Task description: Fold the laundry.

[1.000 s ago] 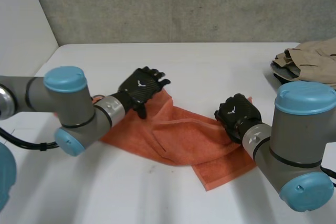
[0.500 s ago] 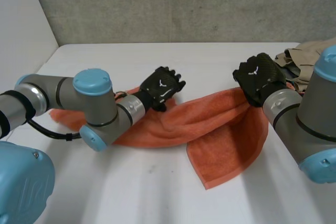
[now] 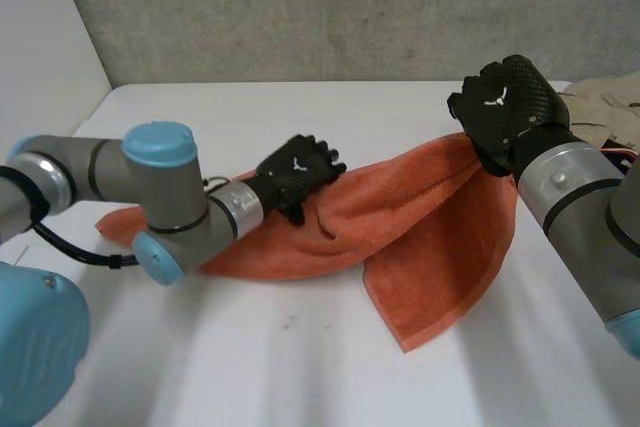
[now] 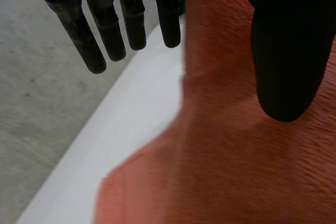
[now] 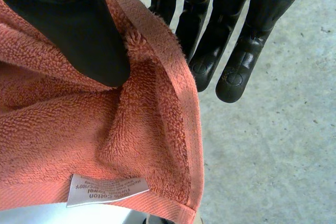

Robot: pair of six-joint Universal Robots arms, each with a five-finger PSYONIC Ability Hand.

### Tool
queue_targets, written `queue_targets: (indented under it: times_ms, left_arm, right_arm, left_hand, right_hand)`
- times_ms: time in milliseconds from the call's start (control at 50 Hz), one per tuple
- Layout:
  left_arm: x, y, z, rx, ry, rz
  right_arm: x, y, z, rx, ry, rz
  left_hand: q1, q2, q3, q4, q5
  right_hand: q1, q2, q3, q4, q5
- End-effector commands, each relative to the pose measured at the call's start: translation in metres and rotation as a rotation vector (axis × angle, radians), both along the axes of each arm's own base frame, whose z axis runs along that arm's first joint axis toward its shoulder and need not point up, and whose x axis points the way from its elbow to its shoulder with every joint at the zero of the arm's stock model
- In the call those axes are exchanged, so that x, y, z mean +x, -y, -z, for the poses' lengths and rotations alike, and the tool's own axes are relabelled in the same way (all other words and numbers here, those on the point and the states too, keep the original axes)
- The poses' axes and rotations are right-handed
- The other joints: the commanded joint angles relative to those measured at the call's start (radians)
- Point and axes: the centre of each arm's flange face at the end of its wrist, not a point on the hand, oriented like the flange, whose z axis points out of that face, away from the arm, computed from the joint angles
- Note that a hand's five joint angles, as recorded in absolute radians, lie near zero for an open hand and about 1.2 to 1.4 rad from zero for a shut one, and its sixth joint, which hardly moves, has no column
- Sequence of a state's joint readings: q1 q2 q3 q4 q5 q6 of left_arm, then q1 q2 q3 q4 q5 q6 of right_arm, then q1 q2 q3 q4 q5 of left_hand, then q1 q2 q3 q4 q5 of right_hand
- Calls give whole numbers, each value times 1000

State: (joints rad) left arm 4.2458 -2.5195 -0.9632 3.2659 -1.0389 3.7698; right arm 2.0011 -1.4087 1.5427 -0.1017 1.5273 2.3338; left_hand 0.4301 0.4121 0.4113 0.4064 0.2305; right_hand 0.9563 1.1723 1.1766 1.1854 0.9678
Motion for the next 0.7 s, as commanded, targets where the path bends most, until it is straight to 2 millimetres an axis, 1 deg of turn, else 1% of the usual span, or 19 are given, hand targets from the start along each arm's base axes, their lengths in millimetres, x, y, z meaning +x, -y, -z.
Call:
queue_targets:
  times_ms: [20, 60, 100, 140, 160, 200, 220, 240, 260, 300, 320, 360, 420, 480, 540, 580, 620, 680, 700]
  left_arm:
    - [-12, 10, -1, -74, -28, -51]
    - [-13, 23, -12, -144, -61, -119]
    - [-12, 44, -35, -269, -131, -250]
    - [-10, 56, -51, -350, -187, -338]
    - [-8, 65, -67, -422, -245, -406]
    - [-6, 71, -82, -485, -303, -450]
    - [-6, 73, -93, -517, -332, -461]
    - [-4, 74, -115, -581, -392, -478]
    - [-3, 74, -128, -613, -424, -485]
    - [1, 74, -151, -671, -482, -505]
    - [6, 74, -173, -723, -541, -540]
    - [12, 72, -195, -769, -604, -583]
    - [26, 63, -231, -831, -692, -647]
    - [34, 51, -236, -822, -687, -666]
    - [37, 39, -227, -790, -645, -653]
    - [43, 21, -222, -758, -604, -648]
    - [49, 7, -217, -729, -577, -646]
    - [62, -16, -193, -656, -497, -648]
    - [67, -27, -177, -616, -455, -648]
  right_arm:
    - [-2, 3, -4, -12, 5, 7]
    - [-2, 6, -7, -21, 9, 12]
    - [-2, 8, -8, -26, 9, 15]
    - [2, 15, -13, -49, 22, 17]
    - [4, 18, -13, -55, 24, 15]
    - [8, 27, -16, -74, 35, 17]
    - [13, 35, -23, -114, 55, 21]
    - [15, 40, -29, -142, 72, 23]
    - [16, 45, -35, -175, 92, 28]
    - [20, 58, -62, -299, 184, 42]
    - [20, 61, -69, -335, 215, 43]
    - [19, 69, -93, -462, 309, 56]
    - [19, 74, -108, -563, 372, 67]
    - [20, 74, -114, -617, 403, 68]
    - [22, 72, -100, -566, 380, 66]
    - [21, 72, -87, -519, 355, 70]
    - [18, 69, -62, -431, 307, 71]
    - [13, 61, -31, -301, 244, 82]
    - [11, 58, -22, -258, 222, 86]
  left_hand:
    - [708, 726, 727, 732, 733]
    - [957, 975, 975, 980, 982]
    - [966, 984, 985, 990, 991]
    - [966, 984, 985, 990, 991]
    - [966, 984, 985, 990, 991]
    - [966, 984, 985, 990, 991]
    - [966, 984, 985, 990, 991]
    - [966, 984, 985, 990, 991]
    - [966, 984, 985, 990, 991]
    - [966, 984, 985, 990, 991]
    - [966, 984, 985, 990, 991]
    - [966, 984, 985, 990, 991]
    - [966, 984, 985, 990, 991]
    - [966, 984, 985, 990, 991]
    - [966, 984, 985, 990, 991]
    - [966, 984, 985, 990, 991]
    - [966, 984, 985, 990, 991]
    - [966, 984, 985, 990, 991]
    - [966, 984, 985, 990, 991]
  right_hand:
    - [440, 224, 220, 211, 254]
    - [440, 224, 220, 211, 254]
    - [440, 224, 220, 211, 254]
    - [440, 224, 220, 211, 254]
    - [440, 224, 220, 211, 254]
    - [440, 224, 220, 211, 254]
    - [440, 224, 220, 211, 254]
    - [440, 224, 220, 211, 254]
    - [440, 224, 220, 211, 254]
    - [440, 224, 220, 211, 254]
    - [440, 224, 220, 211, 254]
    - [440, 224, 220, 211, 254]
    - [440, 224, 220, 211, 254]
    - [440, 224, 220, 211, 254]
    - [440, 224, 220, 211, 254]
    - [440, 224, 220, 211, 254]
    - [440, 224, 220, 211, 254]
    - [440, 224, 220, 211, 254]
    - [440, 224, 220, 211, 254]
